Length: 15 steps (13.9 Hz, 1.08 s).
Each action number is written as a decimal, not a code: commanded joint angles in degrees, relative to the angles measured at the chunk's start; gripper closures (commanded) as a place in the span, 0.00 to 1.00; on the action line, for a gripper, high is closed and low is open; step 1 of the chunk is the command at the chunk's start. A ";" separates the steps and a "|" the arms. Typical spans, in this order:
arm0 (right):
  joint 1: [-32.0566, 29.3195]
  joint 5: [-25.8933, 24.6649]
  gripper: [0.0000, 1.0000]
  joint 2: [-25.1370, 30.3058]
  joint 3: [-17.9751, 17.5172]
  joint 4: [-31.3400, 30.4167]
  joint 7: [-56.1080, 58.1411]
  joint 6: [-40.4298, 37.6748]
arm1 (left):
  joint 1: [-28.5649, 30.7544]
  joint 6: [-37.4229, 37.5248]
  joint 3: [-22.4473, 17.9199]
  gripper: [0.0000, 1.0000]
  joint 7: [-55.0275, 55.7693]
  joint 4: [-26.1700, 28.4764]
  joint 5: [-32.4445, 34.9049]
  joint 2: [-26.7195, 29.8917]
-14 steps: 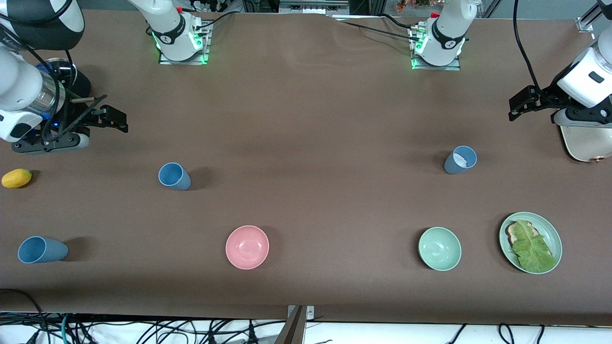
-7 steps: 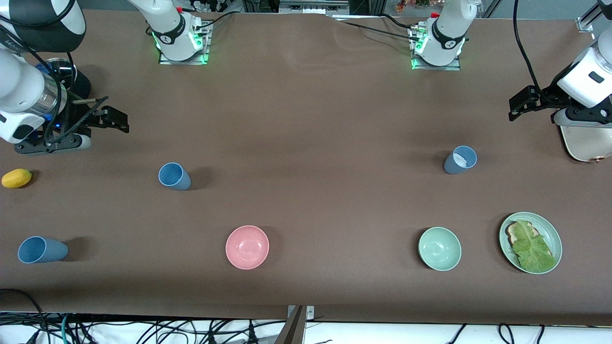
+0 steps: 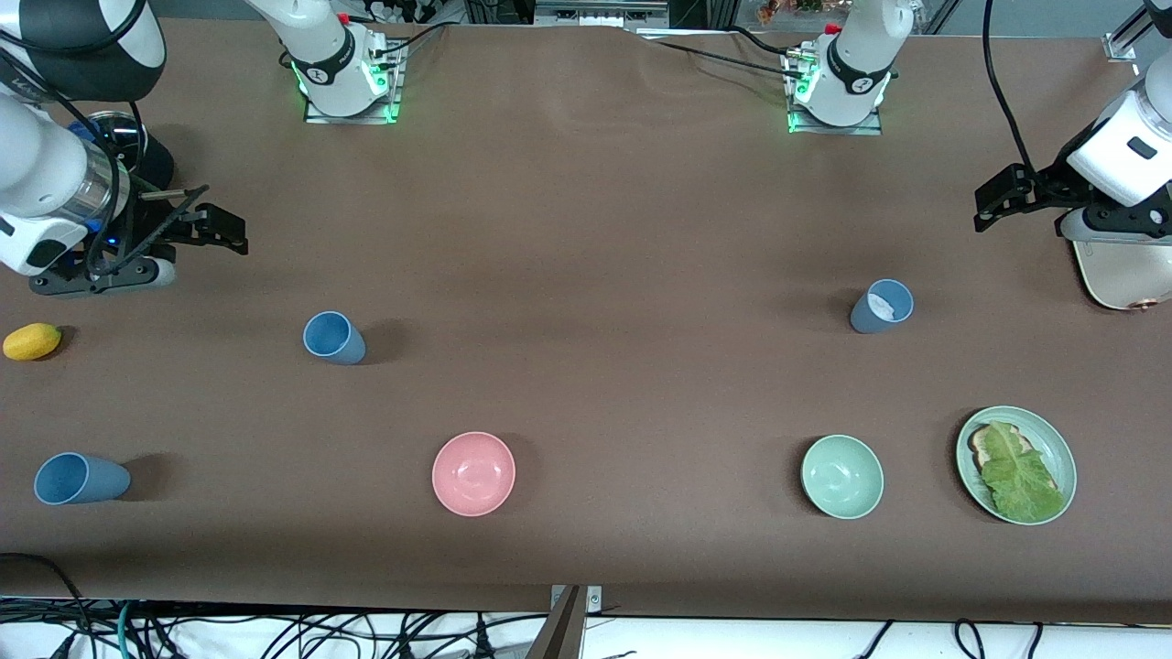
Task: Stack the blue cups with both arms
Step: 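Reach the right gripper down to the blue cup and grasp it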
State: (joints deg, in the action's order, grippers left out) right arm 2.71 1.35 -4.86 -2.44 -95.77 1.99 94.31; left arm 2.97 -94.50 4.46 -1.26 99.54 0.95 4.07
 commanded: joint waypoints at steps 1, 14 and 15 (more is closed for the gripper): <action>-0.33 -0.04 0.00 0.46 -0.38 -0.29 0.64 -0.27 | 0.55 0.98 0.29 0.00 -0.58 -1.19 -1.38 -0.37; -0.33 0.05 0.00 -0.76 -0.29 -8.09 0.56 7.79 | 0.99 0.98 0.29 0.00 -0.58 -1.19 -1.38 -0.37; -0.33 -0.04 0.00 -1.03 -0.29 -10.38 0.56 11.04 | 0.99 0.98 0.29 0.00 -0.58 -1.19 -1.38 -0.37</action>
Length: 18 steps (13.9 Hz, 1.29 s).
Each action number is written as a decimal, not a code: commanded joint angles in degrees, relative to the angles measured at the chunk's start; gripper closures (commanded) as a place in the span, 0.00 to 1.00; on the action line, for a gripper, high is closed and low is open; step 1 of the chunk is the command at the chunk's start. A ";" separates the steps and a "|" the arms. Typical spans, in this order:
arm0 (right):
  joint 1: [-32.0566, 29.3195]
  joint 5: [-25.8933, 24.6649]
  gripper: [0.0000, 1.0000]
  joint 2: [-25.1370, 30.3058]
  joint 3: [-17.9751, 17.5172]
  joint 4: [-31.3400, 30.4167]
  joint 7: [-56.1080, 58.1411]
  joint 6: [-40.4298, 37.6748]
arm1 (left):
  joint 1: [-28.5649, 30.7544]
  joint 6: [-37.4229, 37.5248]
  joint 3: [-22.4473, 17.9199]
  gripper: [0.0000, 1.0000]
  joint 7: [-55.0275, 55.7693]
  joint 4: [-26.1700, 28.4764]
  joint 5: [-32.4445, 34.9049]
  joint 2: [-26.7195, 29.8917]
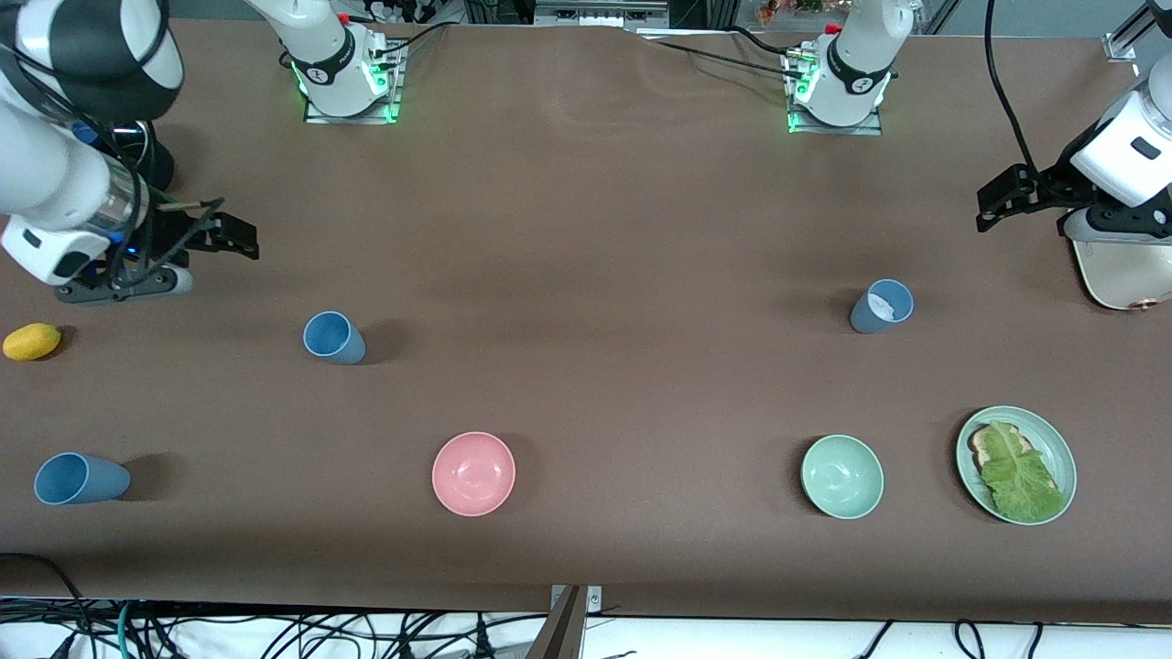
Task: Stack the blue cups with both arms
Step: 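Reach the right gripper down to the blue cup and grasp it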
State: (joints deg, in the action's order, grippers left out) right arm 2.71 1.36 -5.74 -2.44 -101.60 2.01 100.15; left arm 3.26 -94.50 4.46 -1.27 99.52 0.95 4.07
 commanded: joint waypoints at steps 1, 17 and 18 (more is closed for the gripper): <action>-0.33 -0.04 0.00 -1.02 -0.29 -6.31 0.54 7.84 | 0.70 0.98 0.29 0.00 -0.58 -1.17 -1.38 -0.37; -0.42 -0.39 0.00 -17.46 -0.11 -8.78 0.10 25.79 | 1.93 1.07 0.29 0.00 -0.41 -2.66 -1.39 -2.73; -0.42 -0.30 0.00 -17.46 -0.11 -9.49 0.01 26.84 | 2.28 1.68 0.29 0.00 -0.75 -2.84 -1.47 -3.27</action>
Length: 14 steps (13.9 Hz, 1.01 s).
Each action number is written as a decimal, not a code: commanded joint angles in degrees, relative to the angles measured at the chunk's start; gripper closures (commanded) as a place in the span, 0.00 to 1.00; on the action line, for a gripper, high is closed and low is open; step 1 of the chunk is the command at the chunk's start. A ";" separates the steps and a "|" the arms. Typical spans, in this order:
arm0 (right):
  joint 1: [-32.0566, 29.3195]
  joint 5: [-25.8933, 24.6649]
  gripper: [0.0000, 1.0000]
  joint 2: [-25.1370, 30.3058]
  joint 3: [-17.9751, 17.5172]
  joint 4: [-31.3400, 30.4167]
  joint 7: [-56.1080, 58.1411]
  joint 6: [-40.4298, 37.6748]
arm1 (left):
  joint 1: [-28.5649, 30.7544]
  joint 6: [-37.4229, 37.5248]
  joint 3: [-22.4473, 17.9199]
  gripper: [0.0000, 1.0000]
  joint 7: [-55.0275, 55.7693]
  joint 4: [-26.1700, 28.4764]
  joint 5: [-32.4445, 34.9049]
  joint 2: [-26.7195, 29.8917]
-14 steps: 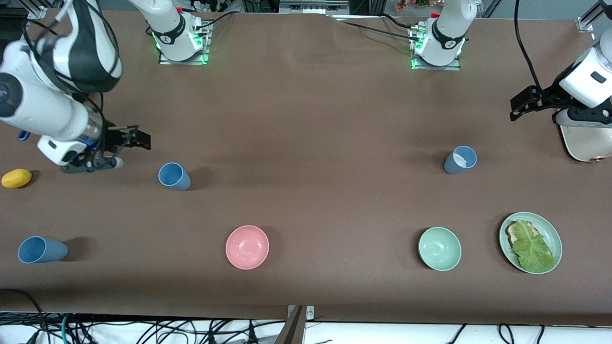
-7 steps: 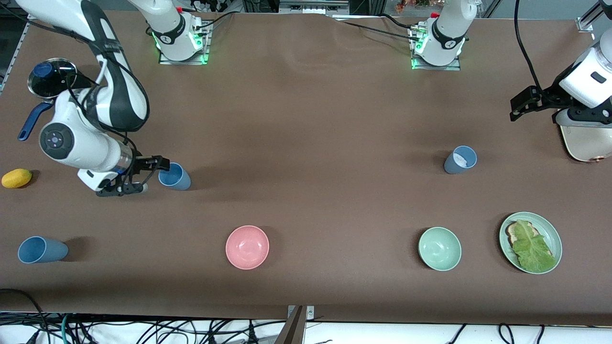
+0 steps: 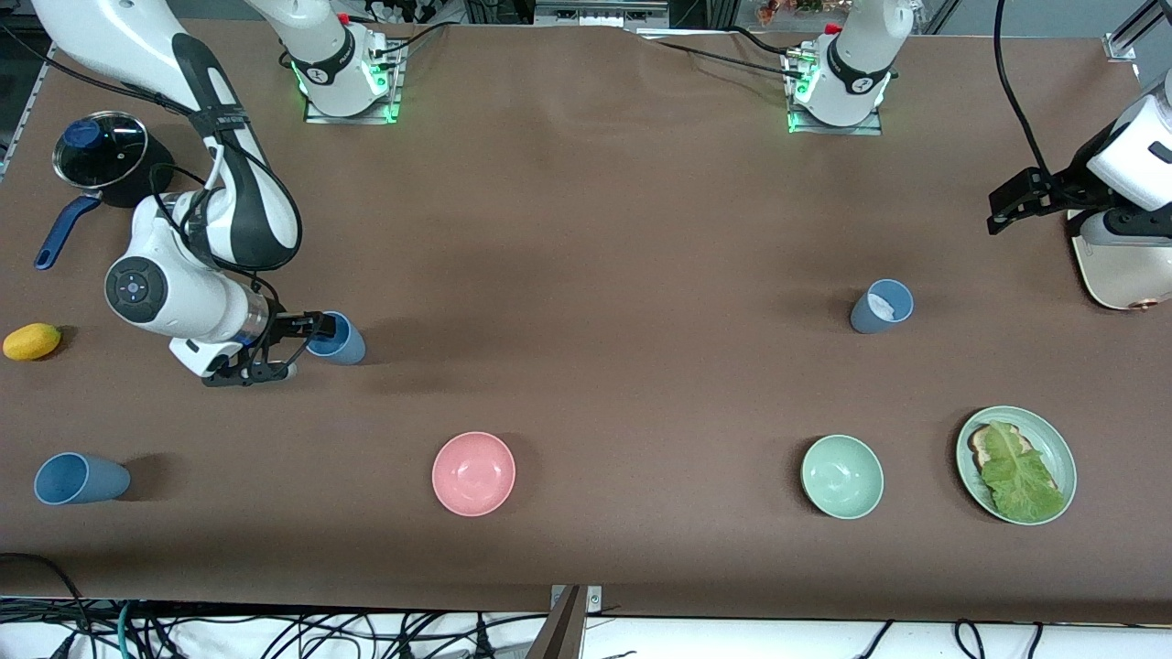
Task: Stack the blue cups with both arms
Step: 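Lift the cup with the right gripper while the left gripper grasps another cup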
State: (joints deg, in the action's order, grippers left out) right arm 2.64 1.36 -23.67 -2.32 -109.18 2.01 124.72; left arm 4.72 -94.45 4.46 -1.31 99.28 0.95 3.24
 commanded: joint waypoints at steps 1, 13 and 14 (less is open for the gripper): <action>-0.35 -0.39 0.00 0.47 -0.23 -2.96 0.01 3.68 | 1.34 1.73 0.29 0.00 -0.71 -2.60 -1.47 -3.49; -0.53 0.05 0.86 -1.29 -0.40 -4.46 -0.34 7.21 | 4.42 -22.24 0.38 0.00 -12.14 18.65 0.02 -16.77; -0.53 0.05 0.97 -1.29 -0.40 -4.46 -0.34 7.12 | 4.42 -25.31 0.38 0.00 -12.14 20.59 0.02 -17.29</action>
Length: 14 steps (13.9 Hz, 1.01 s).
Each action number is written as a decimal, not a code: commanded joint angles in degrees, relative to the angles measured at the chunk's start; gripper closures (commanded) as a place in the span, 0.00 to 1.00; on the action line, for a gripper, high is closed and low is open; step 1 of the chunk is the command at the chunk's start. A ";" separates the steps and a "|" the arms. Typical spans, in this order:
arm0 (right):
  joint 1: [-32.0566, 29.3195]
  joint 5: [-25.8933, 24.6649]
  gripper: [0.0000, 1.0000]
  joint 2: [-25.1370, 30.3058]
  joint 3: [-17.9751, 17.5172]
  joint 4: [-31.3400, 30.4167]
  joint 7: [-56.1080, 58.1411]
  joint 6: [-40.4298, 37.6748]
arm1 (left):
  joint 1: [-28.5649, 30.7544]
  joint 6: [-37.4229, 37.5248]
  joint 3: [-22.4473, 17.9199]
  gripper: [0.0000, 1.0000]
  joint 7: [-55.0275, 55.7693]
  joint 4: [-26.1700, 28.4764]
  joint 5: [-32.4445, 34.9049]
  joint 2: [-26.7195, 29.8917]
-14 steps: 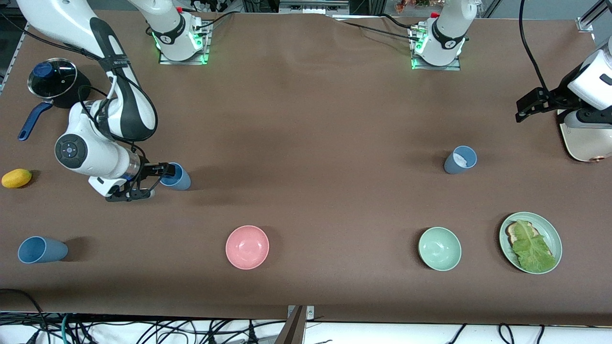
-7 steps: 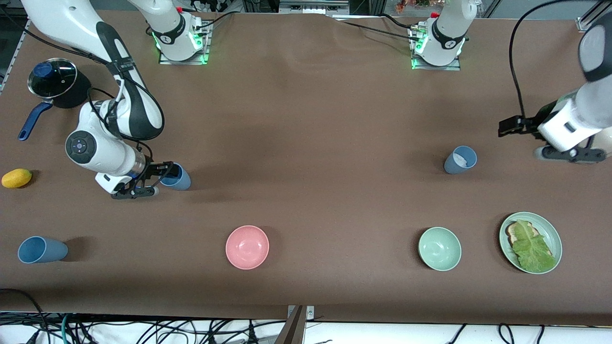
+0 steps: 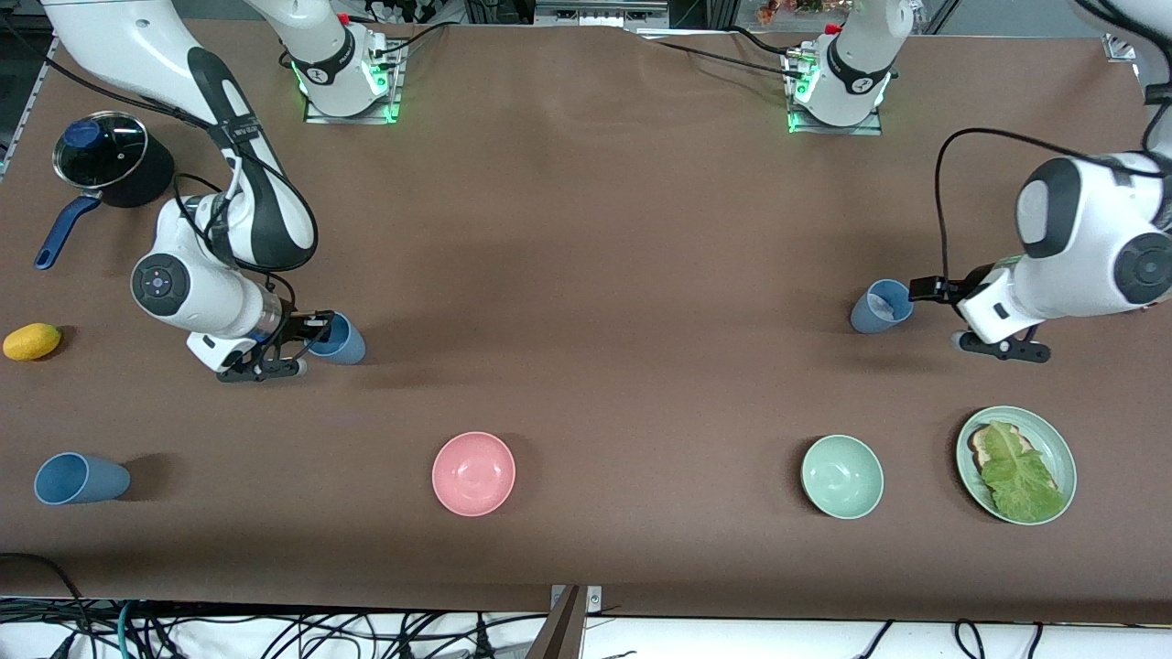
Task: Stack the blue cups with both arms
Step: 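Lift the cup with the right gripper while the left gripper grasps another cup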
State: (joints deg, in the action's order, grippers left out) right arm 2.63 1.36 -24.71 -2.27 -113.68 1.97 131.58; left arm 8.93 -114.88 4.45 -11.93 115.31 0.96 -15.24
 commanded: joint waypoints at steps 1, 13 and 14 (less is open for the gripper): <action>-0.52 0.05 1.00 -0.25 -0.45 0.30 -0.04 0.09 | 0.21 -7.96 0.38 0.08 -1.60 6.31 0.01 0.65; 0.54 0.05 1.00 0.97 -0.72 28.14 0.14 -33.98 | -0.76 5.86 4.05 1.00 1.81 -5.51 -0.96 -2.43; 0.54 -0.04 1.00 1.15 -0.80 30.51 0.23 -36.89 | -0.84 8.42 5.90 1.00 4.26 -7.89 -1.40 -2.52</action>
State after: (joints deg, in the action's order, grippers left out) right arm 3.18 1.38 -23.95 -2.72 -88.35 1.97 100.81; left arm 8.58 -112.67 7.53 -10.93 113.02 0.93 -17.80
